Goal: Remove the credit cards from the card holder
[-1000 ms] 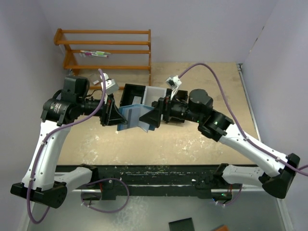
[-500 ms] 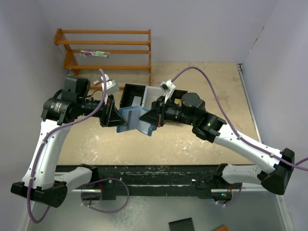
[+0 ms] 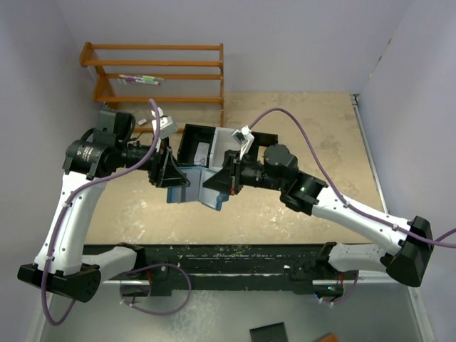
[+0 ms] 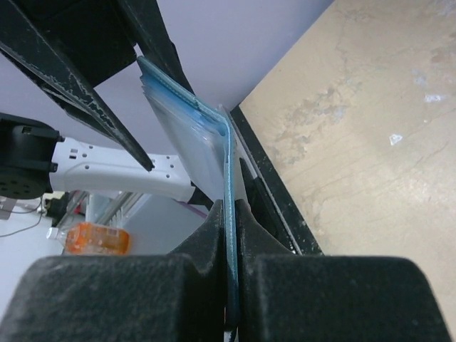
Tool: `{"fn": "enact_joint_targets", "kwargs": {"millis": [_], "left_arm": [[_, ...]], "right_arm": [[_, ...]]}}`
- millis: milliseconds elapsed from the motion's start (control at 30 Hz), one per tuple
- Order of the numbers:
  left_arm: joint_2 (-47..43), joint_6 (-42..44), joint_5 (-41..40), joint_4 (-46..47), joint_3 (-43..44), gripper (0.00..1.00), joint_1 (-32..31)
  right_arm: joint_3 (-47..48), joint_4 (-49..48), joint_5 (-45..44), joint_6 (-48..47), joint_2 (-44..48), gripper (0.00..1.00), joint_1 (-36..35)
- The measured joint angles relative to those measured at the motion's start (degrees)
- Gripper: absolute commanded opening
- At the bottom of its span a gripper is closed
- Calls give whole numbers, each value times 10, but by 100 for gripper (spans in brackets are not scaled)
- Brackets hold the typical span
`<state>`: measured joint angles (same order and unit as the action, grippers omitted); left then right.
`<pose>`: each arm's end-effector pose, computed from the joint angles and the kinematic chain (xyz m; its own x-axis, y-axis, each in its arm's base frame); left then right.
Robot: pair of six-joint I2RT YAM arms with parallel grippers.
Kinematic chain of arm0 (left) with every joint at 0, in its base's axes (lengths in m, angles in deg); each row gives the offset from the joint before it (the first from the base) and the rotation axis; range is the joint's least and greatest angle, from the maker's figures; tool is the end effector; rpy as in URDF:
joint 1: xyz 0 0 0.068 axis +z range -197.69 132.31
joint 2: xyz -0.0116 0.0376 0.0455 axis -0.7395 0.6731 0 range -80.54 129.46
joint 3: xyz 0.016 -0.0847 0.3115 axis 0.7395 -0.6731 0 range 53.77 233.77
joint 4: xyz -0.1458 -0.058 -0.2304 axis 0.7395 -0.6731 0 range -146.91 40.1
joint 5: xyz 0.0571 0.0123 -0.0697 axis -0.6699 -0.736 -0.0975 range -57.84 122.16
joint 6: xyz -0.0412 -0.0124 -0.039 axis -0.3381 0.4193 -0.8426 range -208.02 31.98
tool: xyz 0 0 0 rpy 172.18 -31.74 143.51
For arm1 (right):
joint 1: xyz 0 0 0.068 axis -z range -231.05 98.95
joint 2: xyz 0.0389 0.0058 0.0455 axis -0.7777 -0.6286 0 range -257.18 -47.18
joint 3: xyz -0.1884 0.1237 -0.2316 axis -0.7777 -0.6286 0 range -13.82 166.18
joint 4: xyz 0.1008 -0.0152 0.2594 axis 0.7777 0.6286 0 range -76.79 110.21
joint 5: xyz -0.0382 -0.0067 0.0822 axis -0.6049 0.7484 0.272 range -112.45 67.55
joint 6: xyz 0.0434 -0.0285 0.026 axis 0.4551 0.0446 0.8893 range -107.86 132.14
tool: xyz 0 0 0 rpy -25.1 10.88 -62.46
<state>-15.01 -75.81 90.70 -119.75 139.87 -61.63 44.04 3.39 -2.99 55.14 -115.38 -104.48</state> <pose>0.1634 -0.0772 0.4771 -0.5780 0.2573 -0.7744 0.8064 0.3254 -0.4938 0.1591 0.2377 0.4174 -0.6559 0.1953 -0.7292 -0.6953 0.2200 0.6843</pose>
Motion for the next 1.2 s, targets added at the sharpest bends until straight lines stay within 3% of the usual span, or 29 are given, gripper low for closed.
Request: {"fn": "enact_joint_targets", "kwargs": {"millis": [267, 433, 567, 833, 1200], "left_arm": [[0, 26, 6, -14, 0, 45, 0], [-4, 43, 15, -27, 0, 59, 0], [-11, 57, 35, -43, 2, 61, 0], [-14, 100, 75, -80, 15, 56, 0], [-11, 133, 89, -97, 26, 33, 0]], "right_arm": [[-25, -17, 10, 21, 20, 0, 0], [-38, -17, 10, 29, 42, 0, 0], [-38, -17, 8, 29, 61, 0, 0], [-38, -18, 8, 29, 79, 0, 0], [-38, -18, 10, 29, 90, 0, 0]]}}
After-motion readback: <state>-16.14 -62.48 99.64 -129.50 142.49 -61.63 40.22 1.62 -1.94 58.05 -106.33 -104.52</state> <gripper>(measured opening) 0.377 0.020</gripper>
